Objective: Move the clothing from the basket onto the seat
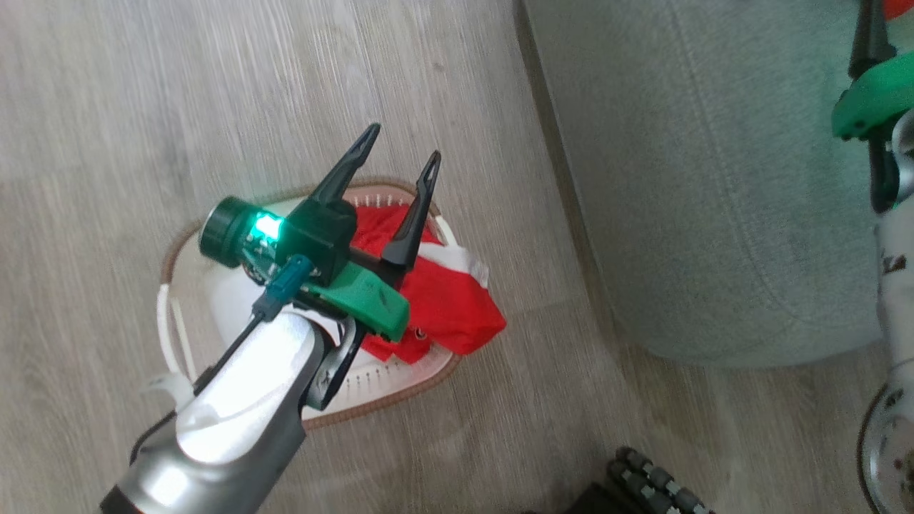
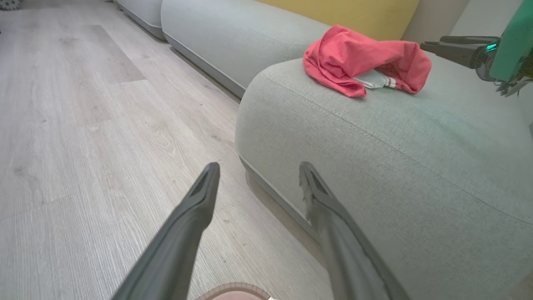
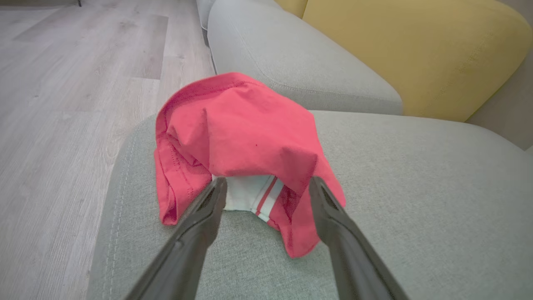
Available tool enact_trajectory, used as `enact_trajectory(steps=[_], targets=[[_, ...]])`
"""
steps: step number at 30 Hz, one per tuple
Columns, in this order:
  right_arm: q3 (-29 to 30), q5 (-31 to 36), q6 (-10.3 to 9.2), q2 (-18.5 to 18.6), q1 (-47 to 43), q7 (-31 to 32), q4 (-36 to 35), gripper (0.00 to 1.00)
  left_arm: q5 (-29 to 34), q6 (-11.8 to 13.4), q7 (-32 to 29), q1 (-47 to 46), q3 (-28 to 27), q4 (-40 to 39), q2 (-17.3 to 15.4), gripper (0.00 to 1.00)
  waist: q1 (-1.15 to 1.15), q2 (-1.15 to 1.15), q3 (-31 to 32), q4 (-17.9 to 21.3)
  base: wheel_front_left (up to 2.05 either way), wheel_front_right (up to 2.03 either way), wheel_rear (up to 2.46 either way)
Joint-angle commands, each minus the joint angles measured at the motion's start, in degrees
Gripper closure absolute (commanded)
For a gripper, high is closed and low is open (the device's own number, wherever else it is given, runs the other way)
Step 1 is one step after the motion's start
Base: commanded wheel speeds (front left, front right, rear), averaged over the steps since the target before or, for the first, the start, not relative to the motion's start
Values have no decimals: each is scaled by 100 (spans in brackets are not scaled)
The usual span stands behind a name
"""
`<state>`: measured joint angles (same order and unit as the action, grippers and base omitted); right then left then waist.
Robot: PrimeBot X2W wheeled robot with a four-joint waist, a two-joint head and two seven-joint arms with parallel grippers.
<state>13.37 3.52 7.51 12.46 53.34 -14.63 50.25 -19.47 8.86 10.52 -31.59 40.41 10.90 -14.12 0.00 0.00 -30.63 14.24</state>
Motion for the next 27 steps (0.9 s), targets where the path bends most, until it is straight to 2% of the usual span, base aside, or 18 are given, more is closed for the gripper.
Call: enact_trajectory(steps=[1, 7, 15, 21, 27], targets=[[-138, -72, -2, 118, -92, -37, -261, 0, -36, 30, 74, 37, -168, -139, -8, 0, 0, 0, 306, -60, 0, 0, 0], [-688, -385, -2, 197, -487, -37, -731, 0, -298, 80, 305, 378, -320, 116, 126, 0, 0, 0, 1028, -271, 0, 0, 0], [-1143, -896, -2, -31, -1041, -37, -1028, 0, -546, 223, 441, 1034, -814, 279, 258, 0, 0, 0, 1831, -606, 0, 0, 0], [-1198, -1169, -2, -278, -1579, -37, -1387, 0, -391, 269, 446, 1592, -1347, 116, 384, 0, 0, 0, 2256, -857, 0, 0, 0], [-1194, -1072, -2, -555, -2303, -37, -1929, 0, -205, 294, 447, 2120, -1869, 18, 465, 0, 0, 0, 2587, -1022, 0, 0, 0]])
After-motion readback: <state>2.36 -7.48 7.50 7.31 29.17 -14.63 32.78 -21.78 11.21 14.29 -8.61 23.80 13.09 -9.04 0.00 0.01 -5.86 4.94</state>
